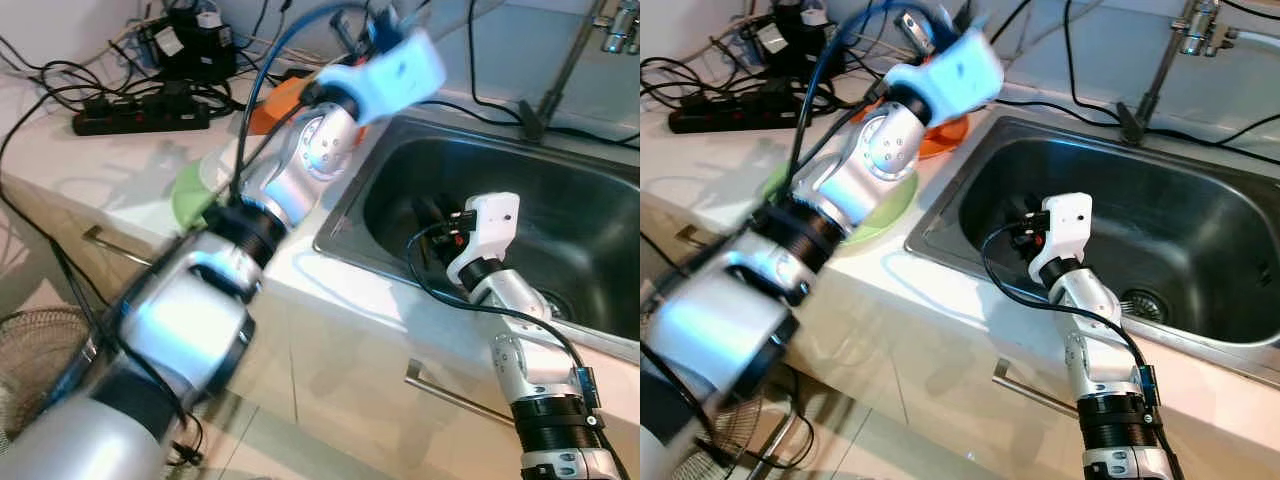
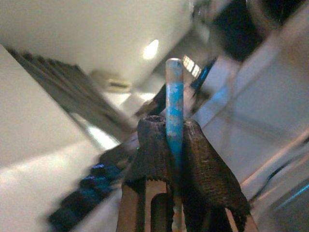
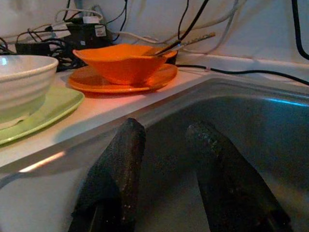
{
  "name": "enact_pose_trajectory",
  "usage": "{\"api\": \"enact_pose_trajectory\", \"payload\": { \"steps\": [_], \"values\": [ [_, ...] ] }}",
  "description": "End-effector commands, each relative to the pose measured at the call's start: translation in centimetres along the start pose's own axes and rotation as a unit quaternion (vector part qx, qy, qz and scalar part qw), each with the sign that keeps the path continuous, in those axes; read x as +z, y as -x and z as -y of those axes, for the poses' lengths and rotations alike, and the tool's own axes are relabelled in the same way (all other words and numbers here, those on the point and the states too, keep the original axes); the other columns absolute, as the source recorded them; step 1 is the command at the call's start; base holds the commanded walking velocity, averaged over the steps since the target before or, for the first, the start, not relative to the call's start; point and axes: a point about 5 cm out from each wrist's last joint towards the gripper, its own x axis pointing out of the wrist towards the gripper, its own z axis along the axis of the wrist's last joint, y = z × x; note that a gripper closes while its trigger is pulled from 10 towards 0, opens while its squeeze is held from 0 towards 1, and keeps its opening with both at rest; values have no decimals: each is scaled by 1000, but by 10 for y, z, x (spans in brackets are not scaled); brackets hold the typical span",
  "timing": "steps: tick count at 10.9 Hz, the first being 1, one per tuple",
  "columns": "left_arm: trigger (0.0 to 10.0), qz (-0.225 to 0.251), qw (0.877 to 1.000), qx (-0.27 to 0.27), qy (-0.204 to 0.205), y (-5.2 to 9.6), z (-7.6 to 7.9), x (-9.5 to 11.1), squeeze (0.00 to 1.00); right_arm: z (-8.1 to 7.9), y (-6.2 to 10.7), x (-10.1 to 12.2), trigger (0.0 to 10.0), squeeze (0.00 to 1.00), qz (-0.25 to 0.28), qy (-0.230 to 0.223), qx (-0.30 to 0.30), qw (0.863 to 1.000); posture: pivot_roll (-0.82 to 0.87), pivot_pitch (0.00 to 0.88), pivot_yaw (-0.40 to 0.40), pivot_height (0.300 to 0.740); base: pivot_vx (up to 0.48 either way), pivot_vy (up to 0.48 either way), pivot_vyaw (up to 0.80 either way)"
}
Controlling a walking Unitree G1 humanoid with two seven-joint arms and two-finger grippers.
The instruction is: Kitchen organization
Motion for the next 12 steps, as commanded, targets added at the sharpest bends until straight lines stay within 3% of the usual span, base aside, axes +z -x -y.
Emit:
{"api": "enact_pose_trajectory", "payload": {
  "steps": [1, 3, 4, 6, 8, 9, 12],
  "values": [
    [10000, 25, 997, -3, 80, 7, 5, 3, 0, -1, -4, 5, 10000, 0, 12, 2, 4, 1000, 111, 0, 18, 740, 0, 0, 0],
    [10000, 31, 982, -13, 187, 15, 14, 4, 0, -1, -4, 8, 10000, 39, 18, -1, 7, 1000, 106, 0, 20, 740, 0, 0, 0],
    [10000, 24, 965, -19, 260, 23, 19, -1, 0, 0, -4, 9, 10000, 1000, 22, -4, 7, 1000, 106, 0, 20, 740, 0, 0, 0],
    [10000, 21, 951, -25, 308, 31, 20, -7, 0, 0, -4, 13, 10000, 1000, 35, -14, 11, 999, 111, 0, 21, 740, 0, 0, 0],
    [10000, 48, 939, -32, 338, 35, 17, -3, 0, -3, -6, 17, 10000, 1000, 45, -15, 18, 999, 108, 0, 24, 740, 0, 0, 0],
    [10000, 49, 936, -41, 346, 36, 19, -1, 0, -5, -7, 19, 10000, 0, 48, -16, 25, 998, 106, 0, 22, 740, 0, 0, 0],
    [10000, 31, 915, -72, 395, 33, 31, 3, 0, -18, -8, 23, 10000, 0, 60, -28, 69, 995, 101, 3, 21, 740, 0, 0, 0]
  ]
}}
